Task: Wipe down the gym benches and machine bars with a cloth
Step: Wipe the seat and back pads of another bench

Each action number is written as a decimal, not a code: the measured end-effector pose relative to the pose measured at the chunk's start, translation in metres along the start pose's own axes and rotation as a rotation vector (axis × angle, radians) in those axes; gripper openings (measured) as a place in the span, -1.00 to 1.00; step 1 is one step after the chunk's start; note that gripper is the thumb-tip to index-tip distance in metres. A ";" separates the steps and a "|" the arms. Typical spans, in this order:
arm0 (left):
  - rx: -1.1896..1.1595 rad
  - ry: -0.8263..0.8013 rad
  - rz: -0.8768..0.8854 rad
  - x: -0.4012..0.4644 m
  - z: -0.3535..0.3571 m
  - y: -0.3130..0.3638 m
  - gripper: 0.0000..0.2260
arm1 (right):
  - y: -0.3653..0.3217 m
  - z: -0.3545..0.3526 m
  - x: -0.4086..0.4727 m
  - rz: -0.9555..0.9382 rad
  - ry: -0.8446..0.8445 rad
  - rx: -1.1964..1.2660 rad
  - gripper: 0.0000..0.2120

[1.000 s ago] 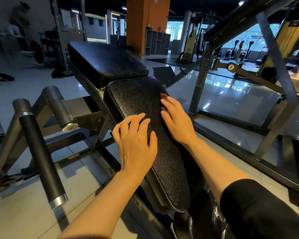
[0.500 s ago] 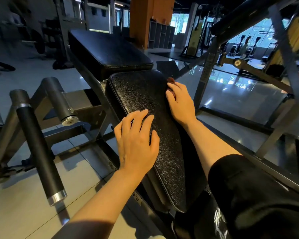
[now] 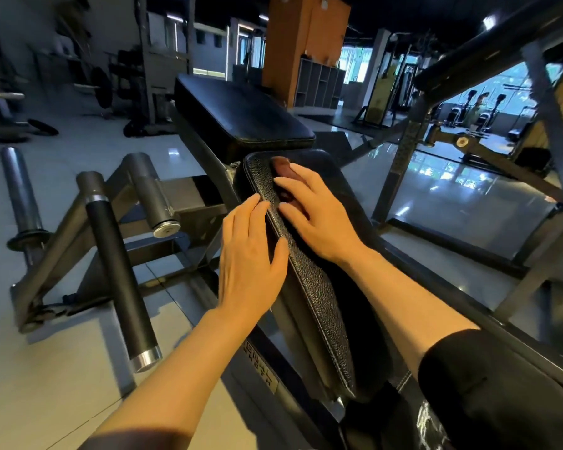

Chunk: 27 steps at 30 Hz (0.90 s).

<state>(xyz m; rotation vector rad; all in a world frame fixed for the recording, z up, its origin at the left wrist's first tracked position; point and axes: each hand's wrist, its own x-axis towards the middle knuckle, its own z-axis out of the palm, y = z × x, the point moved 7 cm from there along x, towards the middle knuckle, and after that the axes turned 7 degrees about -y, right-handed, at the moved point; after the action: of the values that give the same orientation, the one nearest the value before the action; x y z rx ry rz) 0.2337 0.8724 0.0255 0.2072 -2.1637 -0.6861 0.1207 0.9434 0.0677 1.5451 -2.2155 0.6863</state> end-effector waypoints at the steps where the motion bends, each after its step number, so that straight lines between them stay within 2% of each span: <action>1: -0.003 -0.032 0.007 0.002 -0.001 -0.002 -0.51 | 0.011 -0.004 0.000 0.035 0.027 0.016 -0.59; 3: -0.009 -0.082 0.033 0.004 -0.003 -0.004 -0.50 | 0.039 -0.015 0.001 0.260 0.138 0.075 -0.61; 5: -0.011 -0.097 0.044 0.008 -0.006 -0.005 -0.49 | 0.046 -0.014 0.007 0.436 0.164 0.113 -0.60; 6: -0.011 -0.094 0.041 0.009 -0.007 -0.006 -0.49 | 0.033 -0.010 0.014 0.404 0.134 0.107 -0.60; 9: -0.047 -0.057 0.010 0.013 -0.010 -0.007 -0.48 | -0.023 0.006 0.031 0.077 0.031 0.065 -0.59; 11: -0.046 -0.053 -0.002 0.014 -0.011 -0.010 -0.49 | -0.024 0.007 0.037 -0.020 -0.008 0.037 -0.61; 13: -0.026 -0.074 0.008 0.013 -0.012 -0.014 -0.50 | 0.003 -0.003 0.042 0.071 0.042 0.022 -0.63; 16: -0.017 -0.077 0.019 0.011 -0.016 -0.020 -0.52 | 0.033 -0.014 0.044 0.339 0.138 0.068 -0.64; 18: -0.010 -0.060 0.013 0.012 -0.017 -0.020 -0.52 | 0.015 -0.006 0.048 0.284 0.111 0.053 -0.63; 21: -0.008 0.001 0.004 0.015 -0.015 -0.012 -0.52 | -0.017 0.005 0.050 0.068 0.079 0.041 -0.61; 23: -0.007 0.046 0.009 0.015 -0.011 -0.002 -0.52 | -0.009 0.002 0.048 0.084 0.104 0.091 -0.63; 27: -0.006 0.037 0.029 0.010 0.004 0.009 -0.55 | 0.036 -0.009 0.040 0.265 0.157 0.091 -0.63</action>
<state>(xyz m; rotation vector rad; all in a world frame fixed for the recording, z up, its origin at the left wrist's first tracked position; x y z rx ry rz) 0.2253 0.8778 0.0348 0.1838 -2.1255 -0.6676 0.0734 0.9286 0.0899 1.2004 -2.3179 0.9637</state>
